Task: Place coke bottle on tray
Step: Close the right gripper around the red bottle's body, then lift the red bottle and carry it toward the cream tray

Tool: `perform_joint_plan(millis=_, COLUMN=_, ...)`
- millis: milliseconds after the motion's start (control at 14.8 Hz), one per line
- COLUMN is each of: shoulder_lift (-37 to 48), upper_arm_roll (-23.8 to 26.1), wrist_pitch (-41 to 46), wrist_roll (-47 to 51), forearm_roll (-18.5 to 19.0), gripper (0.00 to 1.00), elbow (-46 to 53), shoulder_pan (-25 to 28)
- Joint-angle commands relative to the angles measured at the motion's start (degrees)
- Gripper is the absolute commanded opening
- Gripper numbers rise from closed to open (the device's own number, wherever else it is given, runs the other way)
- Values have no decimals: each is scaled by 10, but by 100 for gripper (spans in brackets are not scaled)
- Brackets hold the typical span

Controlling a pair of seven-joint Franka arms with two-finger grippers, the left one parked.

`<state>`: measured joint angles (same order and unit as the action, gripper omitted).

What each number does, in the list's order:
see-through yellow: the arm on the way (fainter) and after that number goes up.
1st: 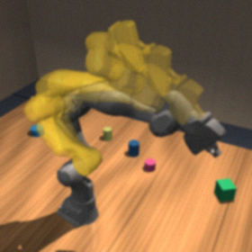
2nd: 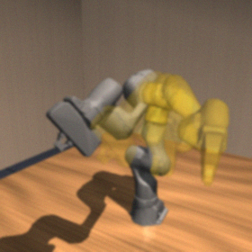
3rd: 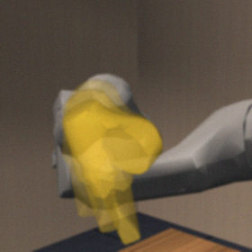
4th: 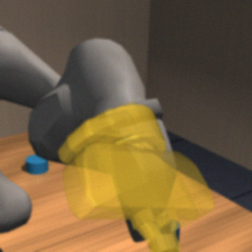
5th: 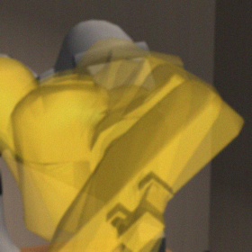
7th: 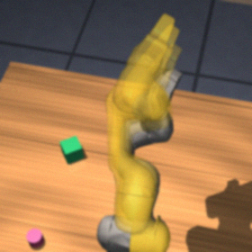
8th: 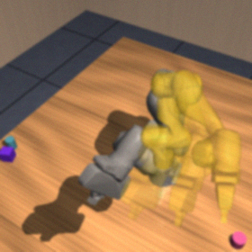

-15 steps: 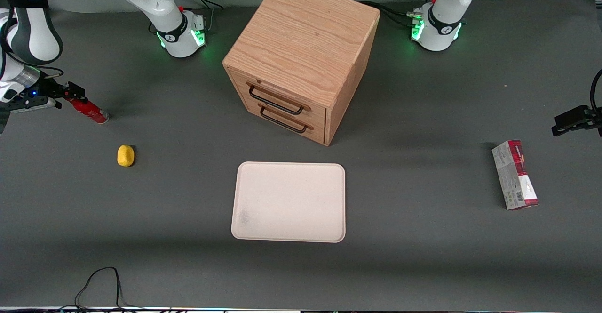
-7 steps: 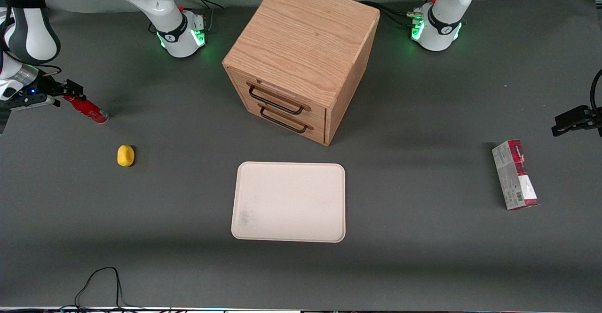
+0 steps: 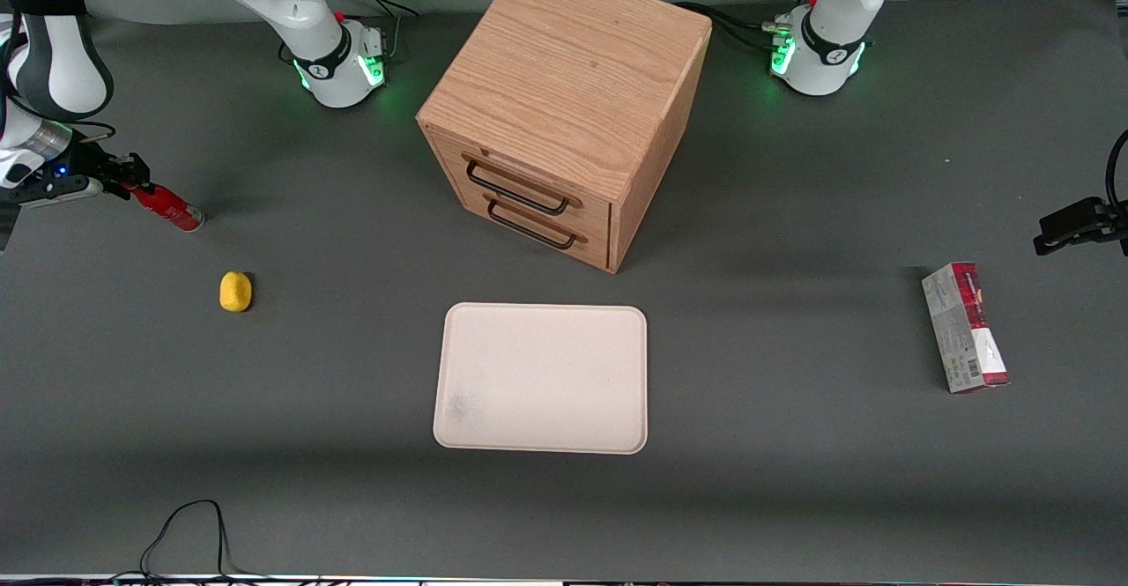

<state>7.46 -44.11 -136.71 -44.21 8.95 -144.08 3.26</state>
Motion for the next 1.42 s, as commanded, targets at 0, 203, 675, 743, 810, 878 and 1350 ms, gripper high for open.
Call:
perform_joint_plan(millis=0, shoulder_lift=2, upper_arm_roll=-1, wrist_pitch=17, wrist_roll=-18, forearm_roll=-13, gripper=0, elbow=7, shoulder_pan=5)
perform_joint_plan(millis=203, shoulder_lift=13, upper_arm_roll=2, wrist_pitch=39, wrist_roll=-17, forearm_roll=-13, gripper=0, elbow=20, shoulder_pan=7)
perform_joint_plan(millis=675, shoulder_lift=26, upper_arm_roll=12, wrist_pitch=229, wrist_roll=-18, forearm_roll=-13, gripper=0, elbow=199, shoulder_pan=53)
perform_joint_plan(millis=743, shoulder_lift=26, upper_arm_roll=13, wrist_pitch=268, wrist_roll=-16, forearm_roll=-13, gripper=0, elbow=238, shoulder_pan=66)
perform_joint_plan(millis=810, shoulder_lift=25, upper_arm_roll=13, wrist_pitch=304, wrist_roll=-15, forearm_roll=-13, gripper=0, elbow=276, shoulder_pan=83)
perform_joint_plan(millis=878, shoulder_lift=24, upper_arm_roll=12, wrist_pitch=340, wrist_roll=-15, forearm_roll=-12, gripper=0, elbow=316, shoulder_pan=96)
perform_joint_plan(millis=1350, shoulder_lift=16, upper_arm_roll=13, wrist_pitch=529, wrist_roll=-19, forearm_roll=-13, gripper=0, elbow=543, shoulder_pan=143)
